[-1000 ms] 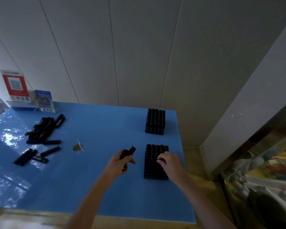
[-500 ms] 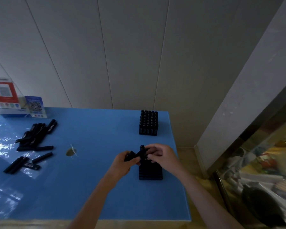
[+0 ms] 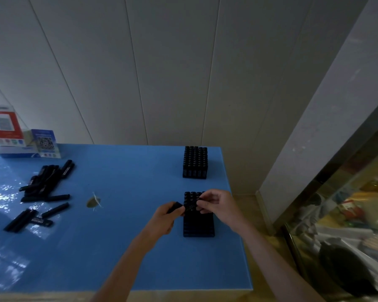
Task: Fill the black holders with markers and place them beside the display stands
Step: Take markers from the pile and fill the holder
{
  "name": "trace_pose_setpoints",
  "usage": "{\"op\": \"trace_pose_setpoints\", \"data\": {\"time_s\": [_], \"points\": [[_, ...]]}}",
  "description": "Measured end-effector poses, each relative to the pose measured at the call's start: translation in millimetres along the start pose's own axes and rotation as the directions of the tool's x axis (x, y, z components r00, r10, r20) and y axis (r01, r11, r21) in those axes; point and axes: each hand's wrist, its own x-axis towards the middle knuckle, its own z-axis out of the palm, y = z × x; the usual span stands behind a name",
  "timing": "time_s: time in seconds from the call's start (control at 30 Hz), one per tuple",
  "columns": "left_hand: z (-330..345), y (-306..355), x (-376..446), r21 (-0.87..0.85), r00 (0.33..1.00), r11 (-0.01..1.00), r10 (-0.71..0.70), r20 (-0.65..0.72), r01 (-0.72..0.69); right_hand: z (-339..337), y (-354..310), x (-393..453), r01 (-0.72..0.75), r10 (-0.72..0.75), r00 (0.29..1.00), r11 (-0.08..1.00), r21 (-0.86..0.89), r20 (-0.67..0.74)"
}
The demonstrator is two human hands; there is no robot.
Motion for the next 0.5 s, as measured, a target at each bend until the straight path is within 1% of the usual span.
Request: {"op": "trace_pose_setpoints", "data": {"time_s": [0.2,0.3,0.37,0.43,0.5], "points": [[-14.3,-5.7,1.1,-0.043,0.998,0.999,0.015,-0.063,-0.018,-7.2,-1.4,1.5,0.016,-0.018,0.997,0.999,-0.031,-0.069],[-21.8,-9.0,3.1,-0.044,0.995,0.999,0.009,-0.097,-0.013,-13.8,1.4,2.5,0.025,-0.032,0.998,0.994,-0.110,-0.062],[-26.0,-12.9,6.2,-0.058,0.992,0.998,0.001,-0.125,-0.008,-17.7,5.2,2.0,0.029,-0.042,0.998,0.967,-0.255,-0.045],[-29.6,-16.0,8.6,-0.063,0.990,0.998,0.005,-0.144,-0.015,-20.0,10.8,2.2,0.033,-0.052,0.998,0.893,-0.448,-0.029],[-31.8,-17.9,10.3,-0.044,0.989,0.999,0.012,-0.150,-0.019,-20.2,17.5,2.3,0.042,-0.069,0.997,0.810,-0.585,-0.024]]}}
